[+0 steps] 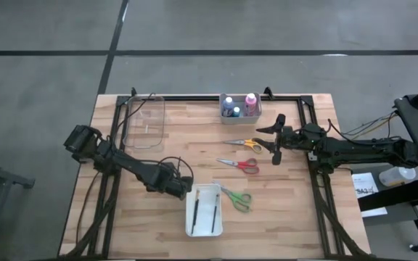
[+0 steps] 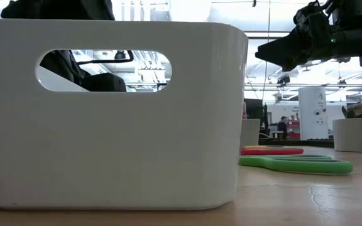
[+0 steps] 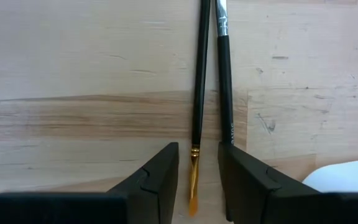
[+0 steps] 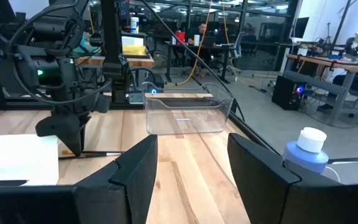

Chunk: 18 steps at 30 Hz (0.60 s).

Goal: Pick & Place Paint Supplies
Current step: Put the gold paint brush into the white bin

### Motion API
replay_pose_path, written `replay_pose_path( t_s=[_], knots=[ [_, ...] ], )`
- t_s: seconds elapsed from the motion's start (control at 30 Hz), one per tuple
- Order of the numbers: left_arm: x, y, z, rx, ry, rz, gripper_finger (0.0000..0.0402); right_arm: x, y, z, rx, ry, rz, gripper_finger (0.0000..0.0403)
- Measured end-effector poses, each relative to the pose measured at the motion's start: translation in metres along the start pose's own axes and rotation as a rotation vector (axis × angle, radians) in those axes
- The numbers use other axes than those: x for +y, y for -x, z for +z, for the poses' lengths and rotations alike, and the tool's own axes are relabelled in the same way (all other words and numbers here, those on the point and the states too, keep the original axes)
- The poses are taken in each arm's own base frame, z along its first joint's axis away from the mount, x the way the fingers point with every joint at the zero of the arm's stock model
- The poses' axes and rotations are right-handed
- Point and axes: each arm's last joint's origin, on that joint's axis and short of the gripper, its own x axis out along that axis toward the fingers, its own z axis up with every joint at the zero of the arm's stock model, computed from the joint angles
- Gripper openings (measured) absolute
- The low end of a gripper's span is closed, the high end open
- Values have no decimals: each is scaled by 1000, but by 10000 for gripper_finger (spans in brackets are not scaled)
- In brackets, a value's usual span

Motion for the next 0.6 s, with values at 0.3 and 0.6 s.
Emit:
replay_pose_path(
  t_s=[0.3, 0.6],
  knots=[
    [0, 0, -2, 8, -3, -2, 126, 0, 0, 0, 0, 0, 0, 193],
    [5, 6, -6, -5, -5, 8, 118, 0, 0, 0, 0, 0, -1, 193]
  ],
)
